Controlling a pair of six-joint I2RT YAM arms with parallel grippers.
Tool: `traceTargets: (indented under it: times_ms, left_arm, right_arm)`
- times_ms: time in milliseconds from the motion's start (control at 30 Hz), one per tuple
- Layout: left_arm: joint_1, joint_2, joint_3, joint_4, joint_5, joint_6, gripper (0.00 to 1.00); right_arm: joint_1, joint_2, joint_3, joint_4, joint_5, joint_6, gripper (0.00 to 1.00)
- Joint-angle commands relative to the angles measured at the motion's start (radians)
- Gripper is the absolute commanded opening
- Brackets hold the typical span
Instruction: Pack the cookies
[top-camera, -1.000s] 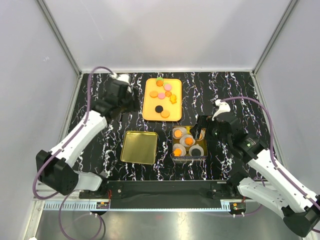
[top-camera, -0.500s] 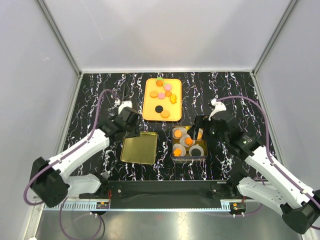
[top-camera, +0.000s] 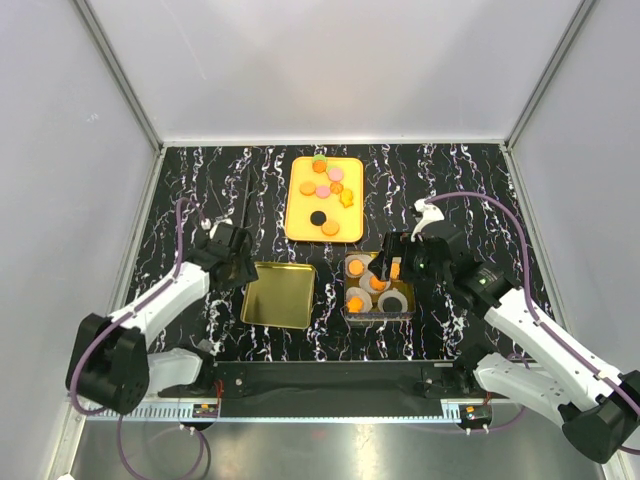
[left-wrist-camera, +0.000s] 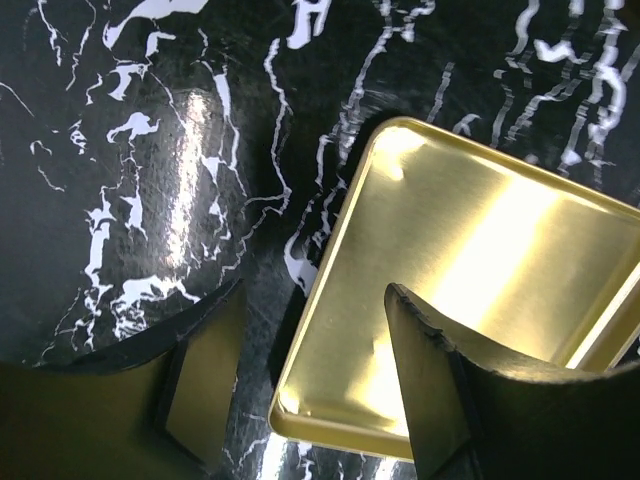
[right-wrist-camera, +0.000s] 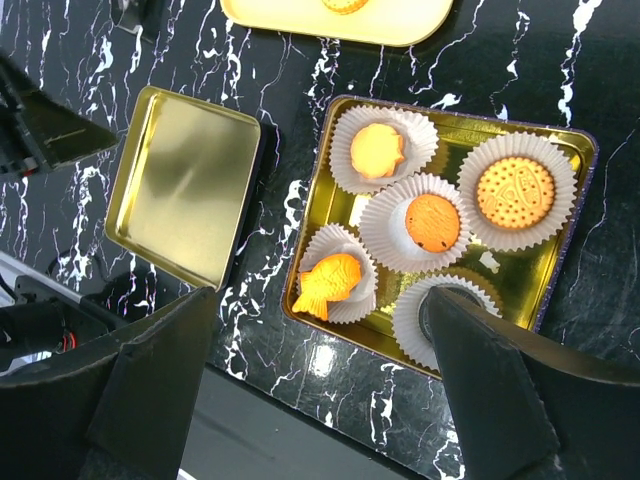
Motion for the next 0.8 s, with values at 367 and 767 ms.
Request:
traceTargets:
  times_ms: [367, 767]
  left_arm:
    - [0.062, 0.178, -0.046, 0.257, 0.18, -0.003, 0.49]
    - [0.062, 0.146, -0.023, 0.221, 0.205, 0.017, 0.0]
  right_arm:
    - [0.004, -0.015, -0.011, 0.038, -0.011, -0.007, 0.94]
    - [0.004, 0.0, -0.007, 0.038, -0.012, -0.006, 0.94]
